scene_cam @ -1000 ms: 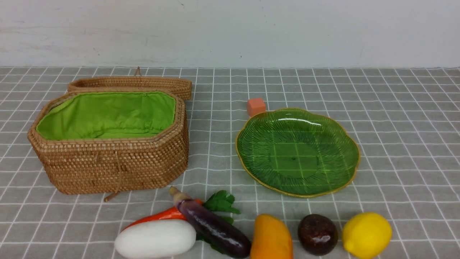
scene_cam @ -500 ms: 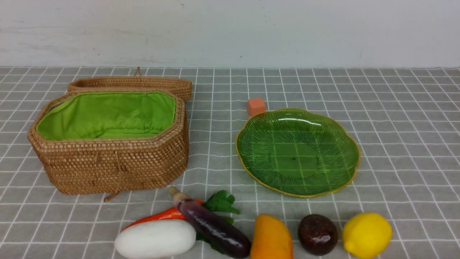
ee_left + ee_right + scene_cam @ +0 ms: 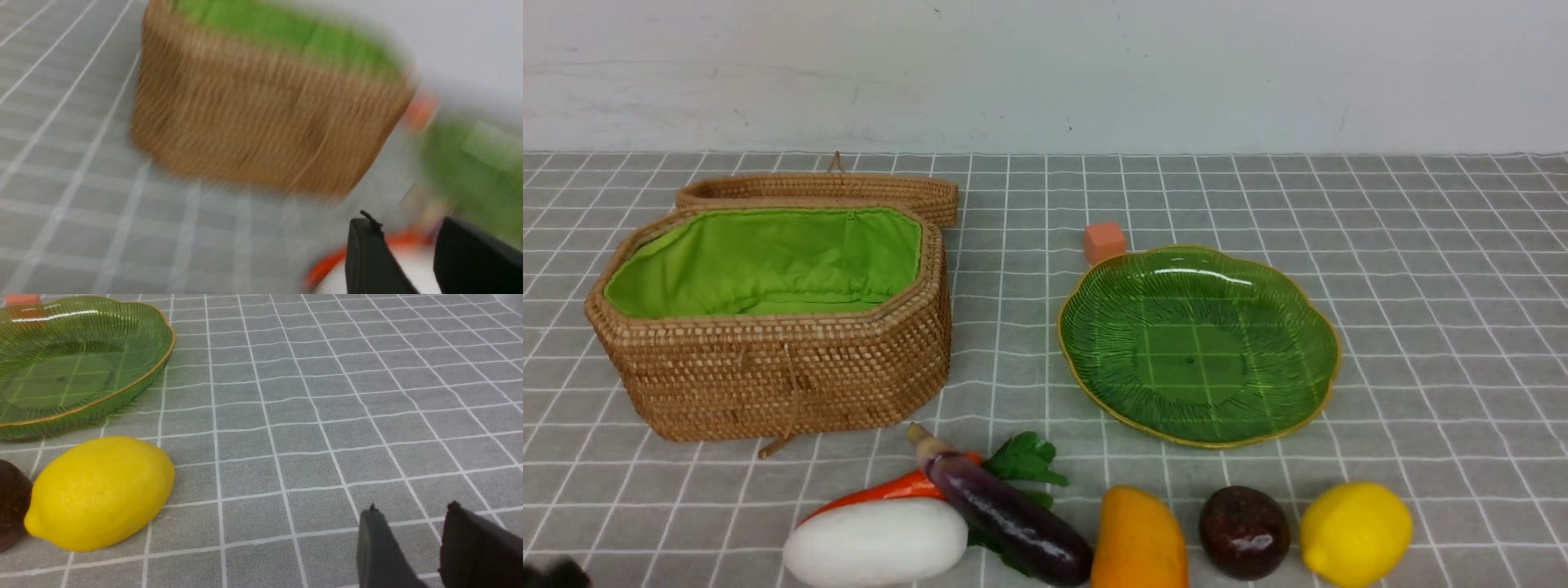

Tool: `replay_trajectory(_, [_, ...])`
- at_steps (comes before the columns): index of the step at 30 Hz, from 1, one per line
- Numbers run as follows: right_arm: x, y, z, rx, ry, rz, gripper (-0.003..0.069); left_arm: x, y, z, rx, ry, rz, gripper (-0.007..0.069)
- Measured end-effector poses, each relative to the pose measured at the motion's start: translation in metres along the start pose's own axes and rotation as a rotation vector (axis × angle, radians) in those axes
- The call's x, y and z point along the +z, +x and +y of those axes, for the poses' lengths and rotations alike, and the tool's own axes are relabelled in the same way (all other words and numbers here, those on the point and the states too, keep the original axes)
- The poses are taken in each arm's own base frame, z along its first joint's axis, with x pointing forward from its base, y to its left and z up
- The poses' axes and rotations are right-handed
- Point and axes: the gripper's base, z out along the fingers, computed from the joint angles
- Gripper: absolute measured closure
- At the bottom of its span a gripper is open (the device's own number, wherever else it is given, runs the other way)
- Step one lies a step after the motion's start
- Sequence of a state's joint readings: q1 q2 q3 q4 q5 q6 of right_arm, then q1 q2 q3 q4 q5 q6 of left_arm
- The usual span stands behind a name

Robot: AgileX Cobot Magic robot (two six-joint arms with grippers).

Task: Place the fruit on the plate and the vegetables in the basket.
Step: Take a daikon with your left arm and place it on the basket on the left.

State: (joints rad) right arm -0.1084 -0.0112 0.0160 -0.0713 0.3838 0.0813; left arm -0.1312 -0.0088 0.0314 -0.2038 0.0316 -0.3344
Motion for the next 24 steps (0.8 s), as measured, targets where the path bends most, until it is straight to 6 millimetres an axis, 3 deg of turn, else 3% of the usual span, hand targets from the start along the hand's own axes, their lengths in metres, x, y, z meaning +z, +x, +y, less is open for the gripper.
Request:
replay_trajectory(2, [0.0,0.0,0.0,0.0,0.0,-0.001,0.0418,-0.001,-0.014,-0.004,-0.176,0.053,-0.154,0.0387])
replay_trajectory(7, [0.0,0.0,0.0,0.0,0.0,-0.001,0.0418,-0.007,-0.042,-0.015,-0.235,0.129,-0.321,0.0387])
replay_trajectory(8, [0.0,0.0,0.0,0.0,0.0,-0.001,0.0418,-0.015,-0.066,-0.032,-0.195,0.176,-0.35,0.0387])
replay_trajectory(13, [0.0,0.0,0.0,0.0,0.0,-0.001,0.0418,-0.049,-0.147,-0.088,-0.011,0.245,-0.408,0.0386])
replay_trajectory(17, [0.0,0.0,0.0,0.0,0.0,-0.001,0.0418,-0.048,-0.193,-0.117,0.044,0.159,-0.253,0.0386])
replay_trajectory(20, [0.0,0.0,0.0,0.0,0.0,-0.001,0.0418,-0.023,-0.194,-0.117,0.082,0.046,-0.057,0.0386])
replay_trajectory(22, [0.0,0.0,0.0,0.0,0.0,-0.001,0.0418,0.004,-0.183,-0.11,0.13,-0.039,0.116,0.0386])
replay_trajectory(24, [0.0,0.0,0.0,0.0,0.0,-0.001,0.0418,0.018,-0.175,-0.106,0.163,-0.065,0.214,0.0386])
